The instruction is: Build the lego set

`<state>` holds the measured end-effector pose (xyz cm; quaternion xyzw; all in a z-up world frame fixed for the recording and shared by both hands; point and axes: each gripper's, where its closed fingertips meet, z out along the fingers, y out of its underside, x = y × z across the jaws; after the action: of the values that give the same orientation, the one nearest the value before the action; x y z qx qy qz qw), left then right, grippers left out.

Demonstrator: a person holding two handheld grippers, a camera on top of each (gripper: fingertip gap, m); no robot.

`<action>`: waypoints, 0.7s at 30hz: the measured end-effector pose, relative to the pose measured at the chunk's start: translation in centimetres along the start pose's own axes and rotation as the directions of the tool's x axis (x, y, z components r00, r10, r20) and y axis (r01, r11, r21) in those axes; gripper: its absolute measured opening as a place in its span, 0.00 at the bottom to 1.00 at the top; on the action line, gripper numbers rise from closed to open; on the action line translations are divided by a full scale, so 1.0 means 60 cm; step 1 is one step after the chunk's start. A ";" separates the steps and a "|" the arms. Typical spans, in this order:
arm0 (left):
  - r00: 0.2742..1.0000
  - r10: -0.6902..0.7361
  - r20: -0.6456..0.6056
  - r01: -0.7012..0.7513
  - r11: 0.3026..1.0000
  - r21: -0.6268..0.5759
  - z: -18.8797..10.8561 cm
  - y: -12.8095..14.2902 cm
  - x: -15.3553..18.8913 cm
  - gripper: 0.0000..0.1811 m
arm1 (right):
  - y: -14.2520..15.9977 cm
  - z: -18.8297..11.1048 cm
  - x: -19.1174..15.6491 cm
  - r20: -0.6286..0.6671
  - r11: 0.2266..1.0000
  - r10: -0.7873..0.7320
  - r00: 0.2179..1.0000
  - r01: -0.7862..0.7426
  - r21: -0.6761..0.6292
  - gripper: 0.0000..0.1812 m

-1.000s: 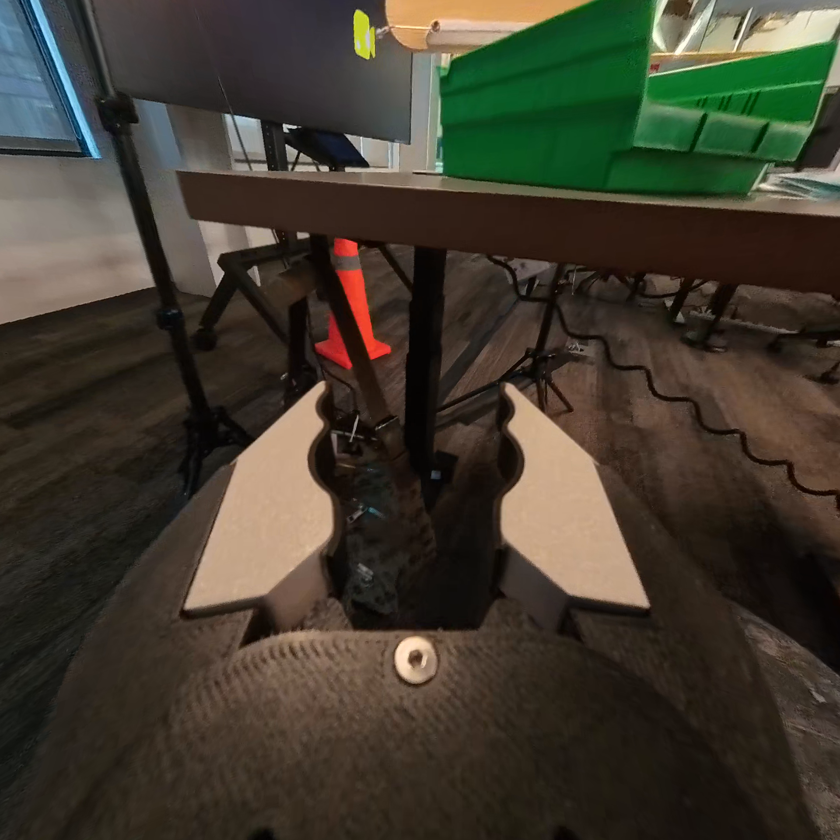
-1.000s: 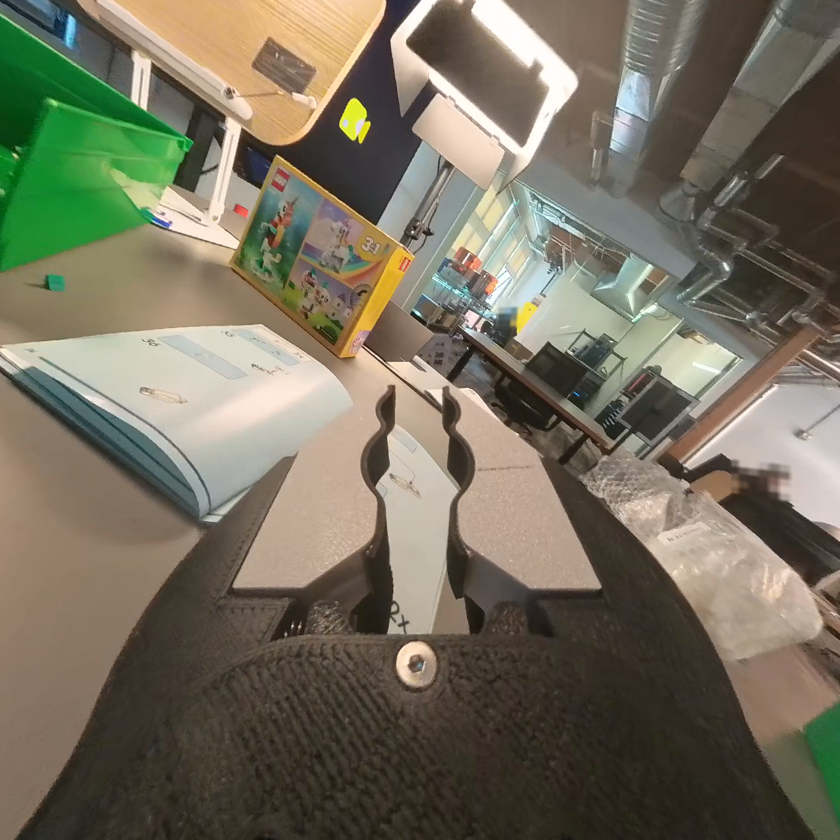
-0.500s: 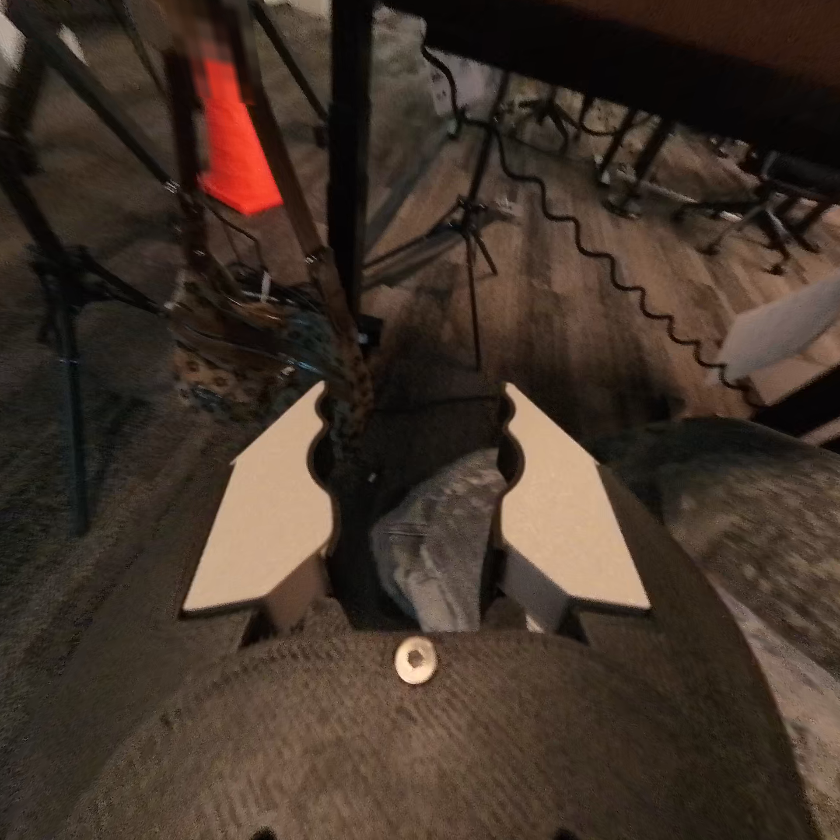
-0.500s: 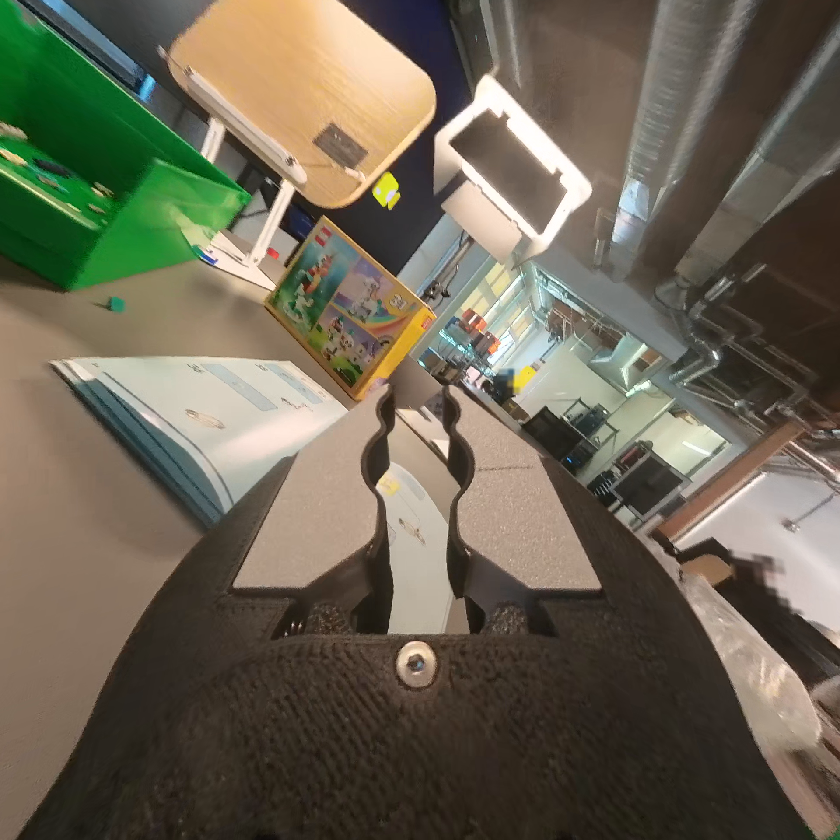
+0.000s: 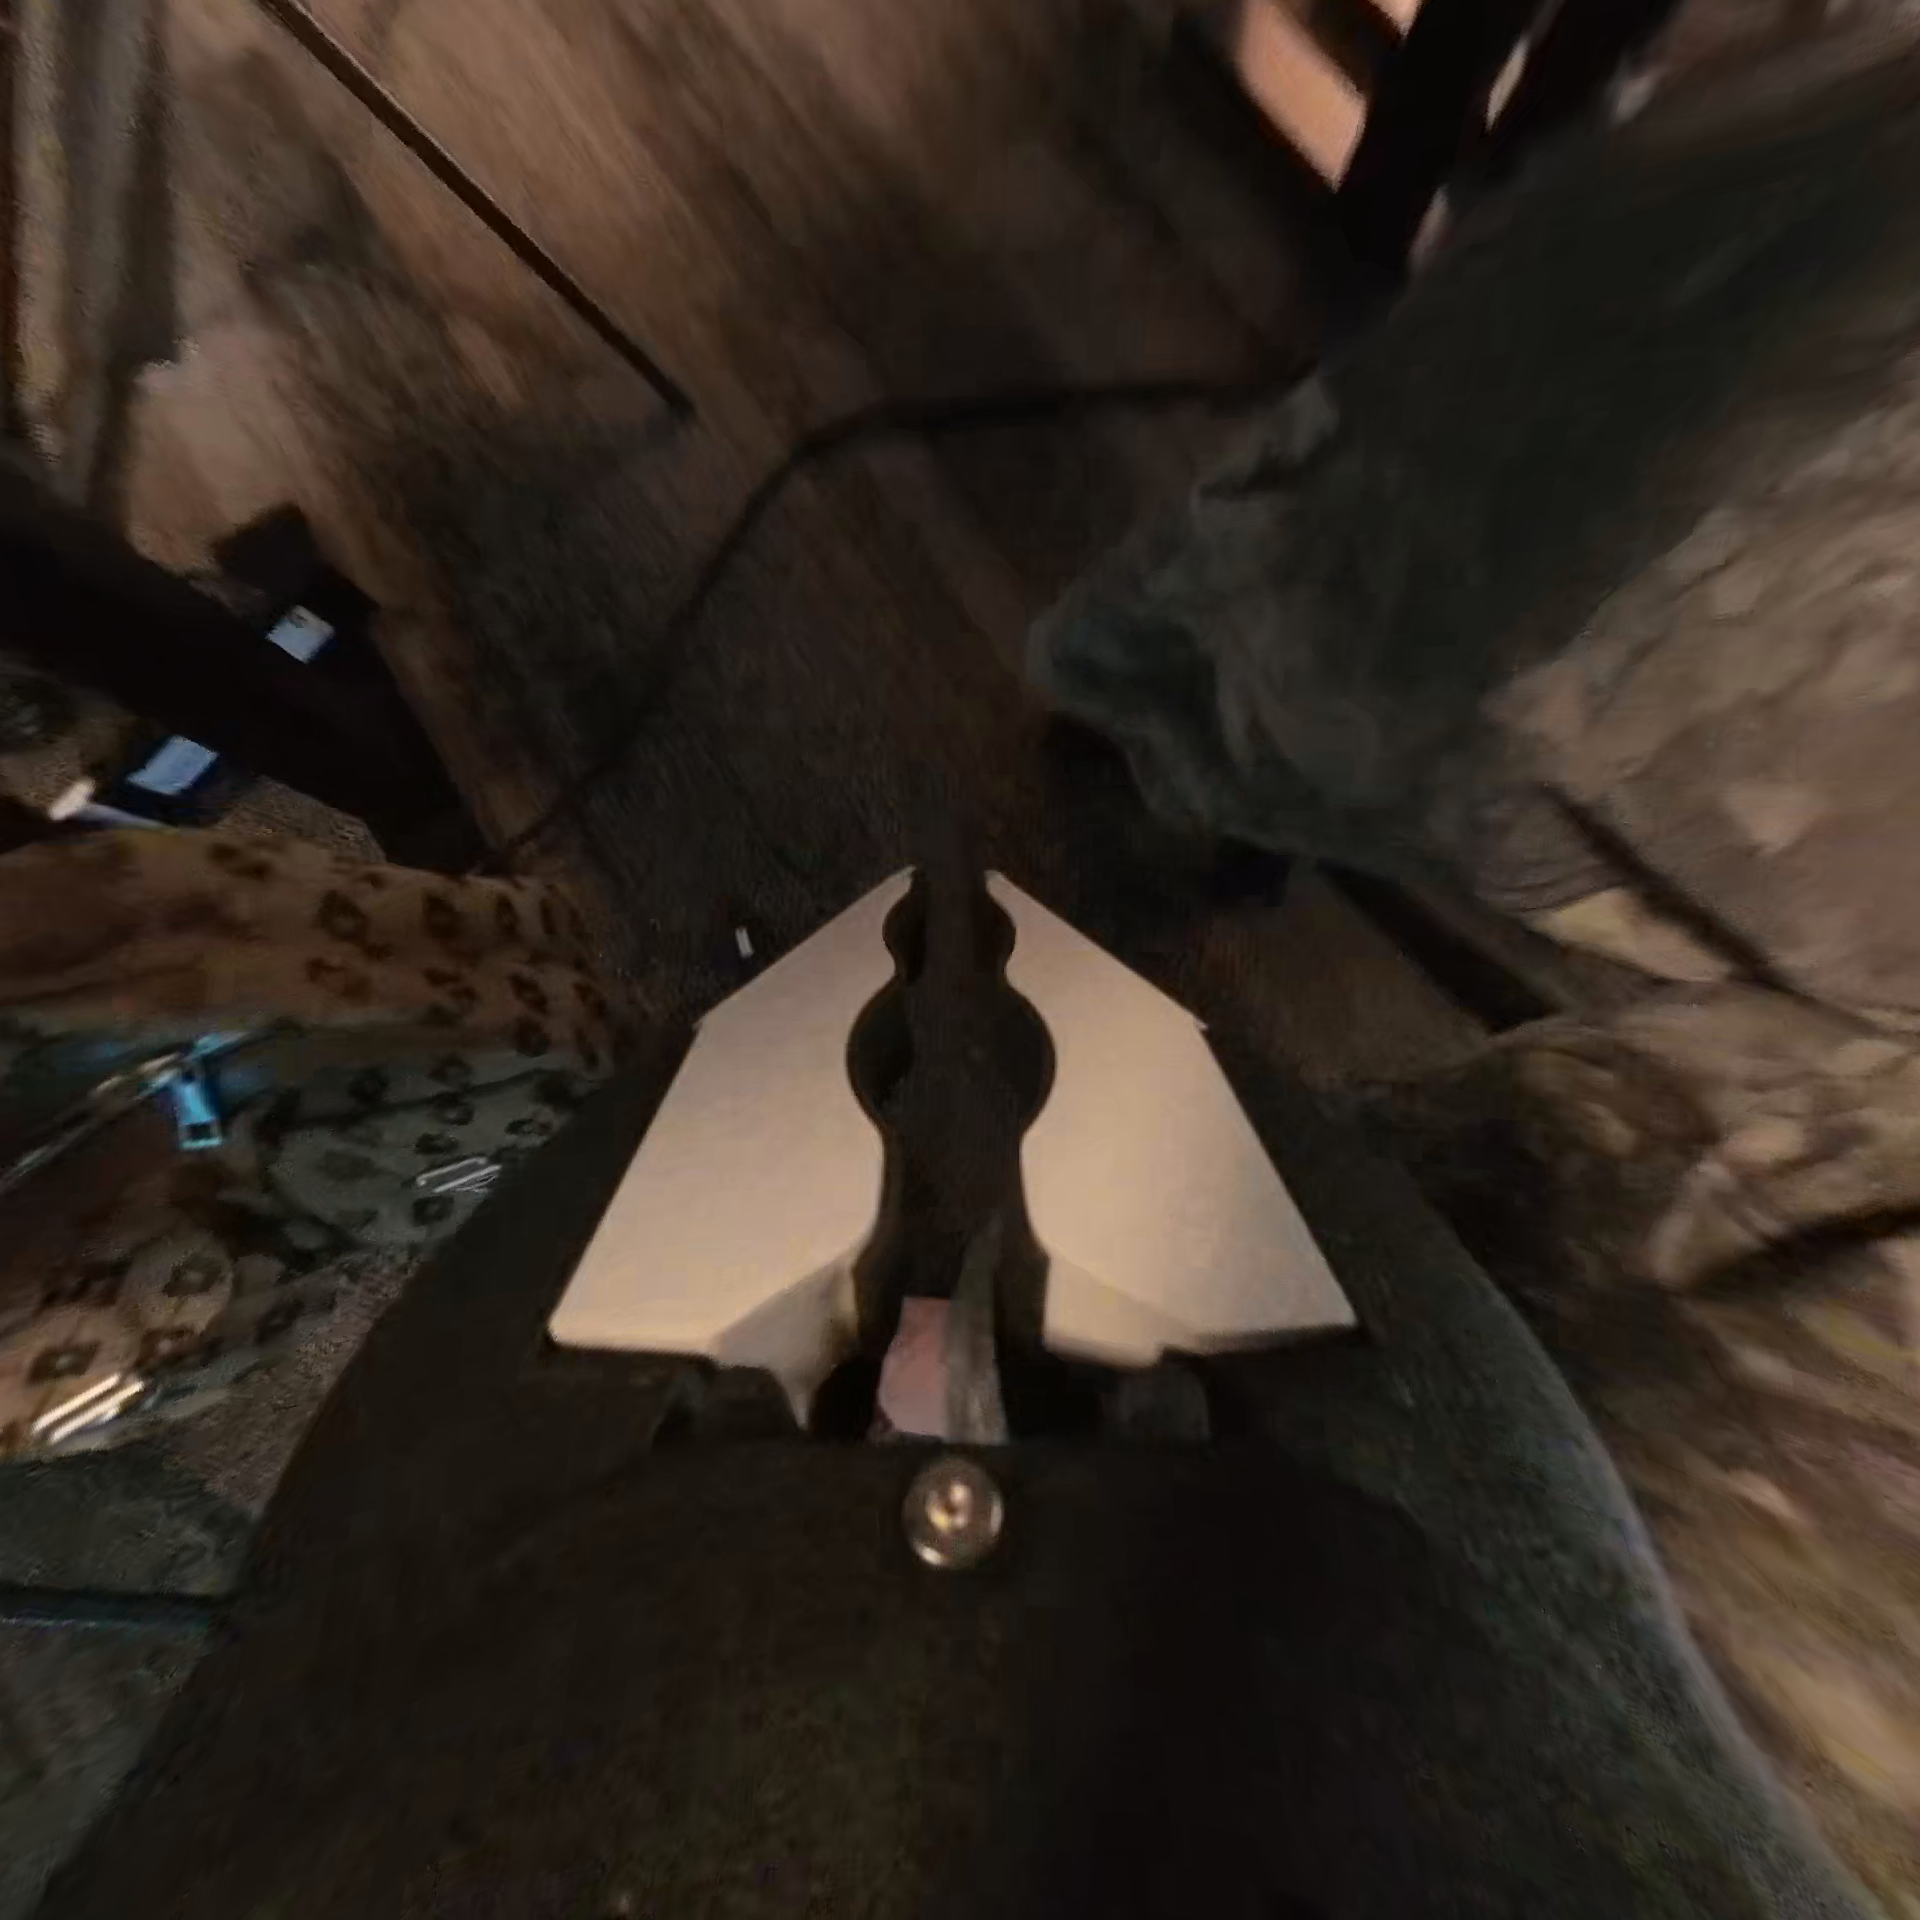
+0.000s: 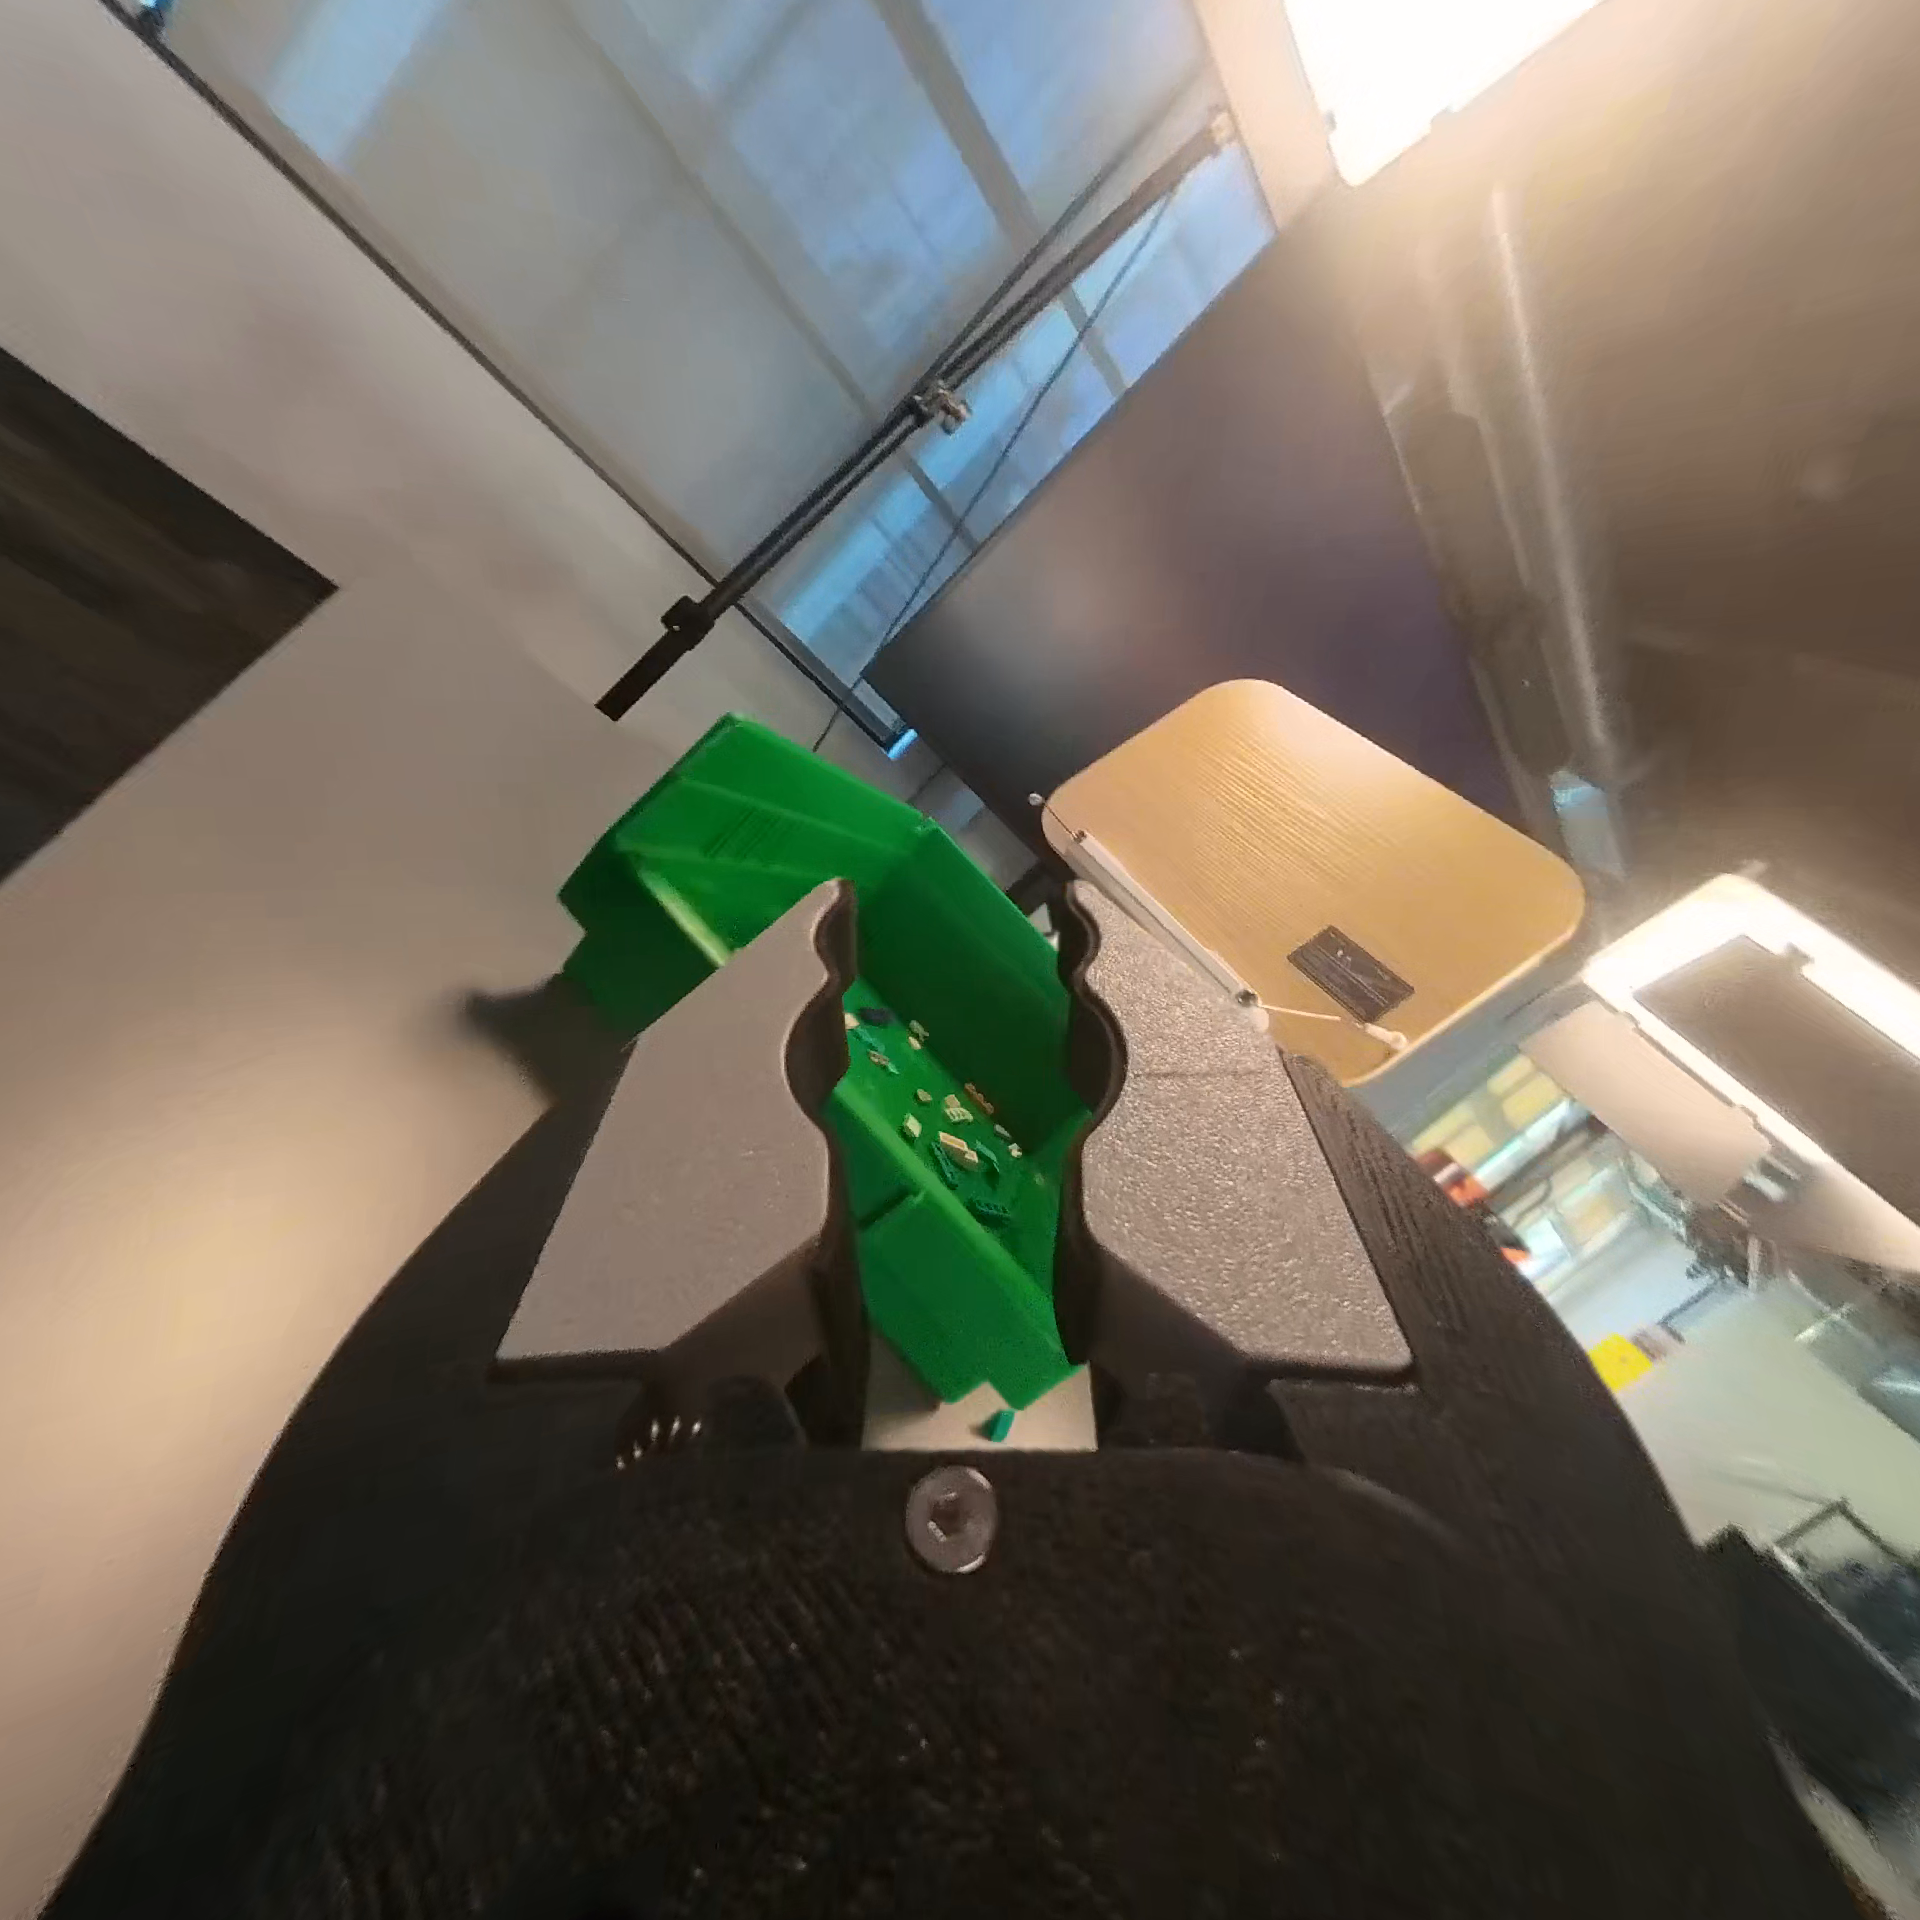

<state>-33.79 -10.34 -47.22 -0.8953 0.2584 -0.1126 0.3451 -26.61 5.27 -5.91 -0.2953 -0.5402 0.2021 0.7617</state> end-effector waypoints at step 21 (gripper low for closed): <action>0.727 -0.644 0.239 0.648 0.758 0.070 0.469 0.395 -0.176 0.25 | 0.209 -0.125 0.260 -0.532 0.844 -0.311 0.787 -0.028 -0.535 0.23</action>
<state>-41.13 -3.76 -84.19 -0.9389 -0.1134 -0.1099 0.3057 -14.17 22.67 -5.11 -0.4936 -0.3256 -0.1147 0.7982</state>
